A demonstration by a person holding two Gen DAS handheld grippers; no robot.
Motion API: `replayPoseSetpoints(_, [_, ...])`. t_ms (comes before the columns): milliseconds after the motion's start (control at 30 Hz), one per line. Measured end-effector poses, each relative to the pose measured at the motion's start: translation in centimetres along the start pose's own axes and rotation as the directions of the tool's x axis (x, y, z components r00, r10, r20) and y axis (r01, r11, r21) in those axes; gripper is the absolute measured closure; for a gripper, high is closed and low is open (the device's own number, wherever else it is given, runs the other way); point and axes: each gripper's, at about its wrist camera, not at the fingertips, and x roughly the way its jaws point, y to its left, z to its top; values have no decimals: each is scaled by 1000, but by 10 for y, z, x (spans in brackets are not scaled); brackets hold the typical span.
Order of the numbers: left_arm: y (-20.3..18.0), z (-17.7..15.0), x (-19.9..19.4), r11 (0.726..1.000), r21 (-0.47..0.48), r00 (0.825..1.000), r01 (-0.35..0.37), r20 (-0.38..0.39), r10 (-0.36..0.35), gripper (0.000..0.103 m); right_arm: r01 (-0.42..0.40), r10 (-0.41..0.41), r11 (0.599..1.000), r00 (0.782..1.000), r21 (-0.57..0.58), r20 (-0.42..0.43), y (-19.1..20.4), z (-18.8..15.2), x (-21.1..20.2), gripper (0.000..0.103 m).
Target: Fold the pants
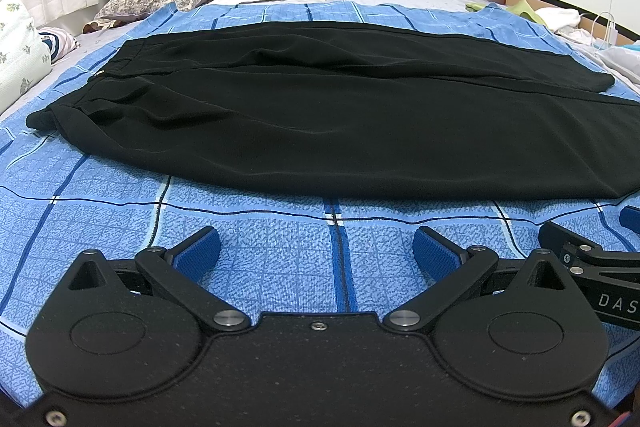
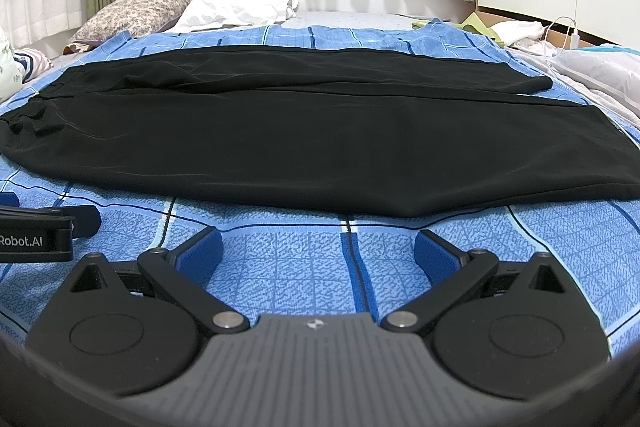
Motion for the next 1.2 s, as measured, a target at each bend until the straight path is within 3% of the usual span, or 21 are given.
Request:
replayPoseSetpoints(367, [0,0,0,1000,-2,1000,-2,-2,2,0,0,0,1000,1000,0,1,-1,0,1,0])
replayPoseSetpoints(533, [3,8,-2,1000,-21,999,5,-54,-6,0,6,-5,999,999,34,-36,-3,6,-4,0])
replayPoseSetpoints(633, [31,25,2,994,-104,997,28,-74,-36,0,2,3,997,998,78,-62,2,13,-15,0])
replayPoseSetpoints(733, [78,37,1,962,-271,998,36,-42,-49,0,-38,44,993,998,115,-50,-2,17,-14,0])
replayPoseSetpoints(800, [108,47,5,939,-343,998,21,-43,-38,0,-112,120,985,992,134,-46,-3,20,-11,0])
replayPoseSetpoints(933, [172,65,9,902,-427,997,-65,-1,71,5,-184,198,967,978,178,-62,-3,27,1,0])
replayPoseSetpoints(1000, [202,72,14,875,-473,993,-100,5,116,9,-125,141,975,987,184,-76,-5,32,11,4])
replayPoseSetpoints(1067, [230,77,22,846,-519,991,-119,-14,131,21,-38,53,981,996,188,-75,-13,37,16,8])
replayPoseSetpoints(1200, [268,84,42,799,-586,990,-132,-31,141,25,78,-61,951,996,301,-66,-58,42,19,11])
